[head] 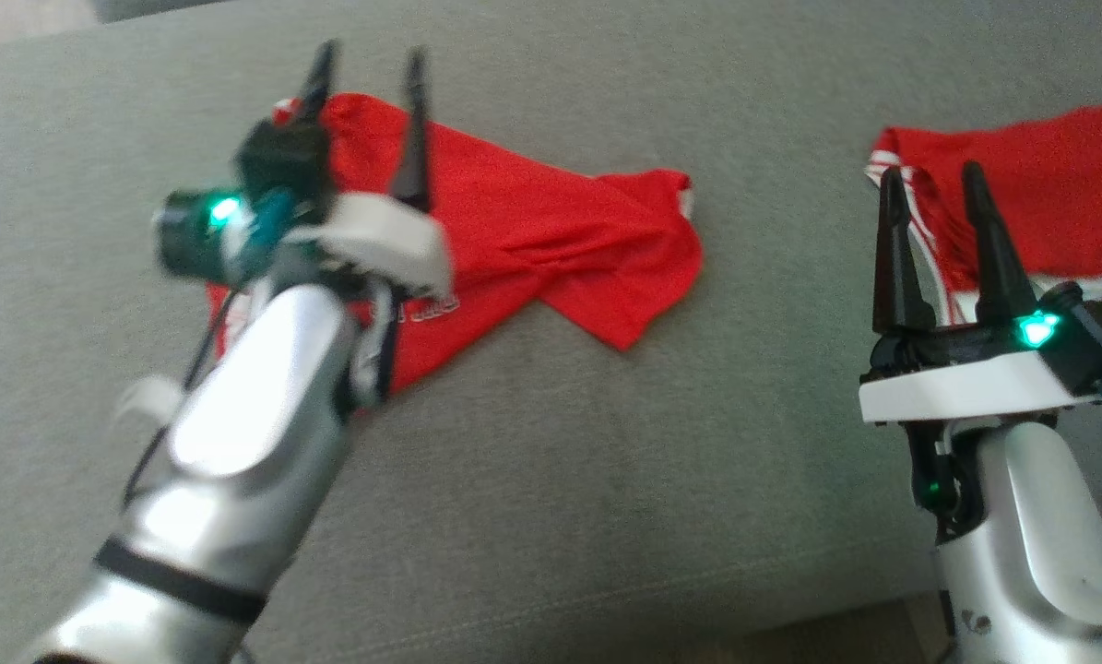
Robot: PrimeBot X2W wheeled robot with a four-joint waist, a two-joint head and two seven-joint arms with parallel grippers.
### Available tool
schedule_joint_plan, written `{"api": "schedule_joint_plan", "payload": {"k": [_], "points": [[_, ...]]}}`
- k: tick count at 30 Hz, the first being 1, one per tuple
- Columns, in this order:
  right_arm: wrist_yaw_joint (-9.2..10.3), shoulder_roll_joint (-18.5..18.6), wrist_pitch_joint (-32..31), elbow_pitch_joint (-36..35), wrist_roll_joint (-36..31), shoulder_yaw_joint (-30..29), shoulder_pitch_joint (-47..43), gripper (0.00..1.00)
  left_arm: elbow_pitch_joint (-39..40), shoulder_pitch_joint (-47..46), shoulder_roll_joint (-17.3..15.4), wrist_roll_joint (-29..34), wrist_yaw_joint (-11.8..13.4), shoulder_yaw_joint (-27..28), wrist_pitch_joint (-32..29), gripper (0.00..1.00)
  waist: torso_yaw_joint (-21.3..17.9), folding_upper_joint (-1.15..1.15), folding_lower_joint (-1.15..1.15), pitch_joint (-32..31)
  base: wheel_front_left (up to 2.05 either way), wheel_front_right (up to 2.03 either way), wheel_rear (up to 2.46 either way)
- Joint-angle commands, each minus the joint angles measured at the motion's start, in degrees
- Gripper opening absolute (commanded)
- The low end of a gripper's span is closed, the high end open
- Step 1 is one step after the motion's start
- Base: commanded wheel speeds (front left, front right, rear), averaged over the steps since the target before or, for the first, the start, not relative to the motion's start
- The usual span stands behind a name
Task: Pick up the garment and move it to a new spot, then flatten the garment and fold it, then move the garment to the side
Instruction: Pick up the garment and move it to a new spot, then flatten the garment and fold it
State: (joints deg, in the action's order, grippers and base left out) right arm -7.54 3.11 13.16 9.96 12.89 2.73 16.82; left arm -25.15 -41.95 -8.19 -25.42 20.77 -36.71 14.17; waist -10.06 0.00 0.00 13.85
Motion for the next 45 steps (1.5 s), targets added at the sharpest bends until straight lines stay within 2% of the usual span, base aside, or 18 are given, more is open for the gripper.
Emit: {"api": "schedule_joint_plan", "payload": {"k": [1, 5, 10, 15, 20, 25, 28, 30, 36, 38, 45], "points": [[0.05, -0.23, -0.03, -2.05, -0.77, 1.05, -0.21, 1.0, 2.41, 1.14, -2.45, -0.4, 0.41, 2.76, 0.56, 1.0, 3.12, 0.0, 0.0, -2.31, 0.0, 0.0, 0.0], [0.05, -0.23, -1.81, -2.46, -2.0, 1.18, -1.5, 1.0, 5.35, 7.84, -6.07, -1.76, 0.71, 6.27, 0.77, 1.0, 6.32, 0.0, 0.0, -4.45, 0.0, 0.0, 0.0], [0.05, -0.1, -4.72, -2.56, -2.67, 1.73, -3.32, 1.0, 11.11, 18.39, -7.86, -1.95, 1.15, 10.06, 0.81, 1.0, 9.54, 0.0, 0.0, -6.77, 0.0, 0.0, 0.0], [0.05, 0.39, -7.28, -2.7, -2.79, 2.09, -4.61, 1.0, 15.87, 26.58, -5.35, -1.35, 1.11, 13.65, 0.82, 1.0, 12.1, 0.0, 0.0, -7.36, 0.0, 0.0, 0.0], [0.05, 2.24, -10.22, -3.11, -2.66, 4.73, -3.16, 1.0, 17.7, 28.23, -1.95, 1.47, -0.5, 15.74, 0.82, 1.0, 14.04, 0.0, 0.0, -6.26, 0.0, 0.0, 0.0], [0.05, 5.92, -14.81, -2.27, -0.81, 10.71, 2.1, 1.0, 17.36, 28.21, 1.33, 4.09, -2.94, 16.34, 0.83, 1.0, 16.29, 0.0, 0.0, -4.12, 0.0, 0.0, 0.0], [0.05, 7.44, -17.05, -0.95, 1.12, 13.69, 4.97, 1.0, 16.69, 28.15, 2.28, 4.93, -3.83, 16.53, 0.83, 1.0, 17.35, 0.0, 0.0, -3.14, 0.0, 0.0, 0.0], [0.05, 9.73, -19.24, 0.87, 2.29, 17.4, 8.09, 1.0, 16.0, 28.13, 3.15, 5.58, -4.58, 16.69, 0.83, 1.0, 18.58, 0.0, 0.0, -2.26, 0.0, 0.0, 0.0], [0.05, 13.89, -23.36, 6.2, 10.95, 27.51, 16.91, 1.0, 14.66, 27.86, 4.82, 6.64, -6.17, 16.8, 0.83, 1.0, 22.2, 0.0, 0.0, 0.52, 0.0, 0.0, 0.0], [0.05, 14.89, -24.58, 8.65, 15.75, 31.15, 20.89, 1.0, 14.41, 27.51, 5.13, 6.75, -6.42, 16.88, 0.83, 1.0, 23.61, 0.0, 0.0, 1.94, 0.0, 0.0, 0.0], [0.05, 16.69, -24.69, 15.51, 21.71, 38.32, 28.68, 1.0, 14.76, 26.31, 5.29, 4.76, -6.0, 14.87, 0.83, 1.0, 26.35, 0.0, 0.0, 4.79, 0.0, 0.0, 0.0]]}}
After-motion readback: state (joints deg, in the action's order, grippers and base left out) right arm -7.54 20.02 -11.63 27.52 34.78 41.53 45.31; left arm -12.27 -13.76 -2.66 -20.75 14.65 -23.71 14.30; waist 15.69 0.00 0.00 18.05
